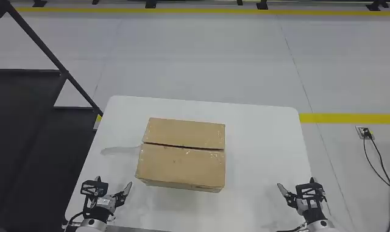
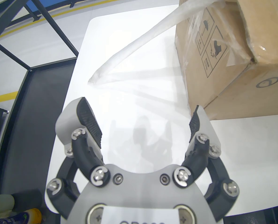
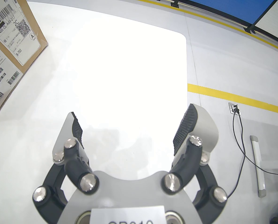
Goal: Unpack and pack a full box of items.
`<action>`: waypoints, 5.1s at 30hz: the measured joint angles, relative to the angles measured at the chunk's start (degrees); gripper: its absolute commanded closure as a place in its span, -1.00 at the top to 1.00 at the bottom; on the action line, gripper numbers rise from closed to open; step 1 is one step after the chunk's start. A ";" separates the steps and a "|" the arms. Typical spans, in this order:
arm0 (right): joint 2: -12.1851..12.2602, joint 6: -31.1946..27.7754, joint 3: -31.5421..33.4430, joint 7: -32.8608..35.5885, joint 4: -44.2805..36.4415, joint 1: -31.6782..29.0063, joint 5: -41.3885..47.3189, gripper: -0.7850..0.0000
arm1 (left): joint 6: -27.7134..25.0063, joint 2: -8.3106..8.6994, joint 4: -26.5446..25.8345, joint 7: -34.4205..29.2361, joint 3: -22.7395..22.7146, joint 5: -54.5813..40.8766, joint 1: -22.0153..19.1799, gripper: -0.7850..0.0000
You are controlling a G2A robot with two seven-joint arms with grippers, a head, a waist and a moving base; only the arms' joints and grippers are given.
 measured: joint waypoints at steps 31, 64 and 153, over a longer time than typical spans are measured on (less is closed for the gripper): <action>-0.56 -4.70 -3.08 -1.48 -8.45 1.08 2.27 1.00 | -1.60 -0.42 -3.22 4.39 -5.03 -7.04 1.36 1.00; -1.91 -18.49 -11.70 13.40 -0.50 20.08 36.58 1.00 | -4.09 -1.47 -3.24 -7.02 -5.66 -32.18 -7.38 1.00; 2.38 -42.39 -17.15 53.58 5.51 30.32 88.04 1.00 | -35.37 1.30 -0.94 -26.44 -10.30 -41.26 -8.18 1.00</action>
